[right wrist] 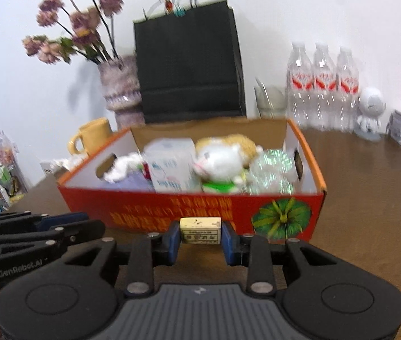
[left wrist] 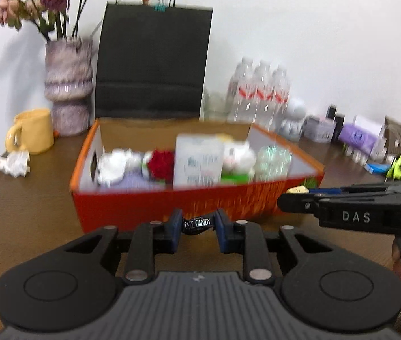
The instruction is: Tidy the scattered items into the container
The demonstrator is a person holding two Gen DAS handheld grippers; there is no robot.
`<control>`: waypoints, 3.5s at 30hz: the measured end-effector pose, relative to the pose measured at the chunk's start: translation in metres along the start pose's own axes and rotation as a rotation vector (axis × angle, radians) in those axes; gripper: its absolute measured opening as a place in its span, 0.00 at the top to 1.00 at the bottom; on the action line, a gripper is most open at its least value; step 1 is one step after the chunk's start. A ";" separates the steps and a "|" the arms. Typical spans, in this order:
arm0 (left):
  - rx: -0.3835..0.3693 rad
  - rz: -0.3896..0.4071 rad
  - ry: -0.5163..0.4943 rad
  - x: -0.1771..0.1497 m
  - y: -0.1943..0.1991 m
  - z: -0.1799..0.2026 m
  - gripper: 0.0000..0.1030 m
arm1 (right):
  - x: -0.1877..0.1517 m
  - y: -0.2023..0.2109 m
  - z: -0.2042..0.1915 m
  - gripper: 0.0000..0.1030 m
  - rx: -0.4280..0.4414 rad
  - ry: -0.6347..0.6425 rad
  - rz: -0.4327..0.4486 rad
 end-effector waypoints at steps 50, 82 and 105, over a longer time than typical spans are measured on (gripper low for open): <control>0.089 0.037 0.041 0.085 -0.055 -0.014 0.00 | 0.097 -0.038 0.028 0.00 -0.136 0.059 0.011; 0.204 0.015 -0.004 0.053 0.088 0.007 0.00 | 0.049 0.095 -0.059 0.00 -0.138 0.094 -0.011; 0.213 0.012 -0.019 0.038 0.109 0.014 0.00 | 0.029 0.116 -0.069 0.00 -0.159 0.092 -0.017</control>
Point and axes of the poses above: each gripper's, at about its wrist camera, not at the fingertips, and y roughly against the way its jaws point, z to its right, x to its top, the point moved 5 cm from there along -y, roughly the way its jaws point, and after that the axes turned 11 degrees about x, right-handed, at the moved point
